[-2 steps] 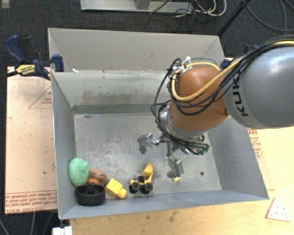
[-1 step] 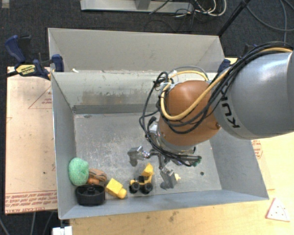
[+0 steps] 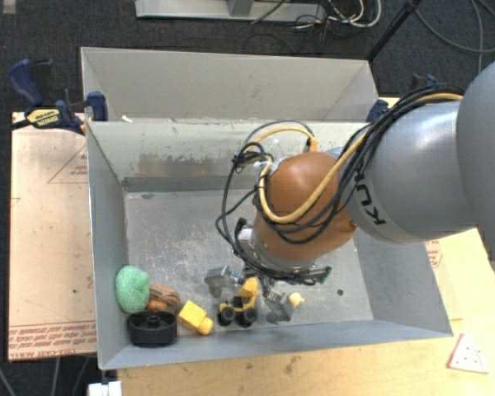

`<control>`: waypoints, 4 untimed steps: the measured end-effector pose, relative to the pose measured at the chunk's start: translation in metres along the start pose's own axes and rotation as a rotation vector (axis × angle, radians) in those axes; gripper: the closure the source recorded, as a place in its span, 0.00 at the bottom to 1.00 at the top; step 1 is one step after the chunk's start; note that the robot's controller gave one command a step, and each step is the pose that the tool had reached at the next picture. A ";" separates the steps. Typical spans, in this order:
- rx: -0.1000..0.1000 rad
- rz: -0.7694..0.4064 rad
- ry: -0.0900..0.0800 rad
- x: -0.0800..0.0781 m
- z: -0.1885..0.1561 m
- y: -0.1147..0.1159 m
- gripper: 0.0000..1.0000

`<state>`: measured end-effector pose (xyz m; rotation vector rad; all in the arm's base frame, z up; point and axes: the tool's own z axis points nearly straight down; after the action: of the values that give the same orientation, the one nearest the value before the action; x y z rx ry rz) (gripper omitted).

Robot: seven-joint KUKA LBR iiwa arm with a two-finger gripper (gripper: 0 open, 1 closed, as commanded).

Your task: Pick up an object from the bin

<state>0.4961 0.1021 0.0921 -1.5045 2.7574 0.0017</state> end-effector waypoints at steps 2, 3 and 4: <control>0.000 -0.017 0.001 0.003 0.021 -0.005 1.00; 0.000 -0.016 0.001 0.003 0.021 -0.005 1.00; -0.001 -0.015 0.001 0.003 0.019 -0.005 1.00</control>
Offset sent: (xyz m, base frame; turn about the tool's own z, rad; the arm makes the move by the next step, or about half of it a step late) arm 0.0000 0.0000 0.0000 0.0000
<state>0.4984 0.0965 0.0734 -1.5263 2.7467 0.0021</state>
